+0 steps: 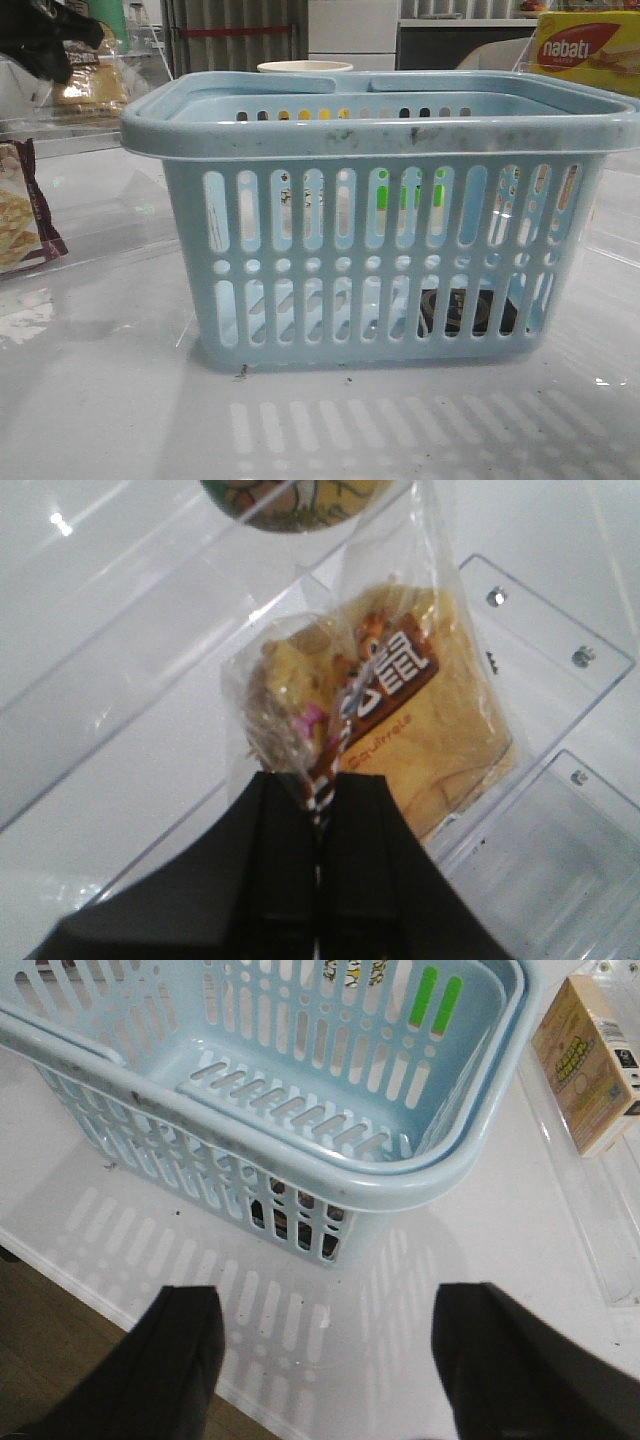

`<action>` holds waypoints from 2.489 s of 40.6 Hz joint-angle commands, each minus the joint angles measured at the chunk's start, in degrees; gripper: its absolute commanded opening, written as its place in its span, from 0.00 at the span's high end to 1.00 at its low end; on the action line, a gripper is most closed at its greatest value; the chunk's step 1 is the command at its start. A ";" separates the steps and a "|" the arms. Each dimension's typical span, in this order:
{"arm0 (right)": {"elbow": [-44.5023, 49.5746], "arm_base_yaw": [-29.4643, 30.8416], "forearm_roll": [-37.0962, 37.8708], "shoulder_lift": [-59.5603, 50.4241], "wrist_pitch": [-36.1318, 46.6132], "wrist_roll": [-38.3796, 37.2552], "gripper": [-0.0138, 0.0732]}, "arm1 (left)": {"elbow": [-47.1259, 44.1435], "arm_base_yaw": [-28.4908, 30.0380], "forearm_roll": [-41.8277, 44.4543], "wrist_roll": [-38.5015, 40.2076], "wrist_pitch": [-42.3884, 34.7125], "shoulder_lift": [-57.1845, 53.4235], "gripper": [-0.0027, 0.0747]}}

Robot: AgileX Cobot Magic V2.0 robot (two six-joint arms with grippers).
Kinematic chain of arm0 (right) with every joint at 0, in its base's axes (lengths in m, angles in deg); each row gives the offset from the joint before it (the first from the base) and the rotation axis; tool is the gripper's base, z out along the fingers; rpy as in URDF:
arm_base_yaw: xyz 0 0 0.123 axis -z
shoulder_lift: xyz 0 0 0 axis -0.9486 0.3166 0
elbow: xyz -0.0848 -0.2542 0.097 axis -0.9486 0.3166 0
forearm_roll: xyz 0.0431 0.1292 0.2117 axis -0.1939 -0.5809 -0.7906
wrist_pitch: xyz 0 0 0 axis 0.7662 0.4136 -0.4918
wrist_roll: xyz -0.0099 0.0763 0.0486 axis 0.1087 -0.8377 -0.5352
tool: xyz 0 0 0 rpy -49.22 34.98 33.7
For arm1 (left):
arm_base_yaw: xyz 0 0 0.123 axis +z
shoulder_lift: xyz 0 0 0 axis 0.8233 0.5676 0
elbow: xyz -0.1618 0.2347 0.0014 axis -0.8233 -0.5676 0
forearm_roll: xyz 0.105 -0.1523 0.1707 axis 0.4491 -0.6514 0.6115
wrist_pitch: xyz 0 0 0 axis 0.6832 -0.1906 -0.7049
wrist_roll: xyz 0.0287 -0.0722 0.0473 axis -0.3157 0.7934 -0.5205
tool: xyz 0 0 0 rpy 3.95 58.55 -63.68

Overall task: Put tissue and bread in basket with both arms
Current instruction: 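Grasp the bagged bread with the left gripper and lift it, then carry the bread over the basket with the left gripper, then lower the bread into the basket and open the left gripper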

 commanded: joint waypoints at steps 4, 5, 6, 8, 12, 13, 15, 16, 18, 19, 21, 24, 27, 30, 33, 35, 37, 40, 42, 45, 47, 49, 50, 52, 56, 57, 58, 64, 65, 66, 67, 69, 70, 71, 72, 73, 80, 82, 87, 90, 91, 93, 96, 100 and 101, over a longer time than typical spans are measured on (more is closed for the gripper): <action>-1.51 0.09 0.53 0.00 3.91 0.74 0.21 | 2.33 -0.04 -0.35 -0.01 -1.35 -8.91 0.85; -1.51 0.09 0.53 0.00 3.91 0.74 0.21 | 2.33 -0.15 -0.36 -0.01 -0.97 -9.59 0.85; -1.51 0.09 0.53 0.00 3.91 0.74 0.21 | 2.33 -0.16 -0.36 -0.01 -0.46 -10.48 0.85; -1.51 0.09 0.53 0.00 3.91 0.74 0.21 | 2.33 -0.54 -0.61 -0.01 0.79 -12.20 0.85; -1.51 0.09 0.53 0.00 3.91 0.74 0.21 | 2.33 -1.73 -0.73 -0.39 2.88 -15.49 0.85; -1.51 0.09 0.53 0.00 3.91 0.74 0.21 | 2.33 -2.26 -0.73 -0.41 3.66 -16.49 0.85; -1.51 0.09 0.53 0.00 3.91 0.74 0.21 | 2.33 -3.34 -0.81 -0.51 4.65 -18.19 0.85; -1.51 0.09 0.53 0.00 3.91 0.74 0.21 | 2.33 -3.90 -0.81 -0.51 4.89 -19.12 0.85; -1.51 0.09 0.53 0.00 3.91 0.74 0.21 | 2.33 -5.31 -0.81 -0.51 5.86 -20.39 0.85; -1.51 0.09 0.53 0.00 3.91 0.74 0.21 | 2.33 -6.00 -0.81 -0.64 6.18 -21.18 0.85; -1.51 0.09 0.53 0.00 3.91 0.74 0.21 | 2.33 -8.11 -0.81 -1.70 7.01 -22.46 0.85; -1.51 0.09 0.53 0.00 3.91 0.74 0.21 | 2.33 -11.12 -0.86 -4.01 8.65 -23.89 0.85; -1.51 0.09 0.53 0.00 3.91 0.74 0.21 | 2.33 -14.45 -1.23 -6.14 10.70 -24.77 0.85; -1.51 0.09 0.53 0.00 3.91 0.74 0.21 | 2.33 -18.29 -1.23 -8.01 13.29 -25.07 0.85; -1.51 0.09 0.53 0.00 3.91 0.74 0.21 | 2.33 -21.59 -1.23 -8.03 15.82 -24.78 0.85; -1.51 0.09 0.53 0.00 3.91 0.74 0.21 | 2.33 -23.75 -1.23 -8.03 17.46 -24.34 0.85; -1.51 0.09 0.53 0.00 3.91 0.74 0.21 | 2.33 -25.66 -1.23 -8.03 18.84 -23.68 0.85; -1.51 0.09 0.53 0.00 3.91 0.74 0.21 | 2.33 -28.39 -1.33 -8.03 19.79 -22.34 0.85; -1.51 0.09 0.53 0.00 3.91 0.74 0.21 | 2.33 -29.57 -1.33 -8.03 19.82 -21.44 0.85; -1.51 0.09 0.53 0.00 3.91 0.74 0.21 | 2.33 -31.38 -1.33 -8.03 19.93 -19.89 0.85; -1.51 0.09 0.53 0.00 3.91 0.74 0.21 | 2.33 -32.35 -1.46 -8.03 20.32 -18.76 0.85; -1.51 0.09 0.53 0.00 3.91 0.74 0.21 | 2.33 -33.18 -1.68 -8.03 20.71 -17.39 0.85; -1.51 0.09 0.53 0.00 3.91 0.74 0.21 | 2.33 -33.40 -1.68 -8.03 20.71 -17.03 0.85; -1.51 0.09 0.53 0.00 3.91 0.74 0.21 | 2.33 -34.07 -1.68 -8.03 20.71 -15.52 0.85; -1.51 0.09 0.53 0.00 3.91 0.74 0.21 | 2.33 -34.89 -1.68 -8.03 20.71 -12.56 0.85; -1.51 0.09 0.53 0.00 3.91 0.74 0.21 | 2.33 -34.89 -1.68 -8.03 20.71 -12.16 0.85; -1.51 0.09 0.53 0.00 3.91 0.74 0.21 | 2.33 -34.97 -1.94 -8.03 20.71 -11.43 0.85; -1.51 0.09 0.53 0.00 3.91 0.74 0.21 | 2.33 -34.97 -2.70 -8.03 20.71 -7.71 0.85; -1.51 0.09 0.53 0.00 3.91 0.74 0.21 | 2.33 -34.97 -2.70 -8.03 20.71 -7.23 0.85; -1.51 0.09 0.53 0.00 3.91 0.74 0.21 | 2.33 -34.97 -2.70 -8.03 20.71 -6.71 0.85; -1.51 0.09 0.53 0.00 3.91 0.74 0.21 | 2.33 -34.97 -2.70 -8.03 20.71 -6.28 0.85; -1.51 0.09 0.53 0.00 3.91 0.74 0.21 | 2.33 -34.97 -2.70 -8.03 20.71 -5.55 0.85; -1.51 0.09 0.53 0.00 3.91 0.74 0.21 | 2.33 -34.97 -2.70 -8.03 20.86 -5.14 0.85; -1.51 0.09 0.53 0.00 3.91 0.74 0.21 | 2.33 -34.97 -2.84 -8.03 20.86 -5.01 0.85; -1.51 0.09 0.53 0.00 3.91 0.74 0.21 | 2.23 -34.97 -2.84 -8.03 20.96 -4.59 0.85; -1.51 0.09 0.53 0.00 3.91 0.74 0.21 | 2.23 -34.97 -2.84 -8.03 20.95 -4.44 0.85; -1.51 0.09 0.53 0.00 3.91 0.74 0.21 | 2.23 -34.97 -3.27 -8.03 21.07 -3.85 0.84; -1.51 0.09 0.53 0.00 3.91 0.74 0.21 | 2.23 -34.97 -3.91 -8.03 21.07 -3.85 0.81; -1.51 0.09 0.53 0.00 3.91 0.74 0.21 | 2.23 -34.97 -6.06 -7.93 21.31 -3.85 0.68; -1.51 0.09 0.53 0.00 3.91 0.74 0.21 | 2.23 -34.97 -7.15 -7.93 21.31 -3.85 0.58; -1.51 0.09 0.53 0.00 3.91 0.74 0.21 | 2.23 -34.97 -7.40 -7.93 21.31 -3.98 0.55; -1.51 0.09 0.53 0.00 3.91 0.74 0.21 | 2.23 -34.97 -7.73 -7.93 21.31 -4.19 0.50; -1.51 0.09 0.53 0.00 3.91 0.74 0.21 | 2.23 -34.97 -7.91 -7.93 21.75 -4.96 0.45; -1.51 0.09 0.53 0.00 3.91 0.74 0.21 | 2.23 -34.97 -8.02 -7.93 22.44 -6.98 0.44; -1.51 0.09 0.53 0.00 3.91 0.74 0.21 | 2.23 -34.97 -8.02 -7.93 22.44 -7.92 0.44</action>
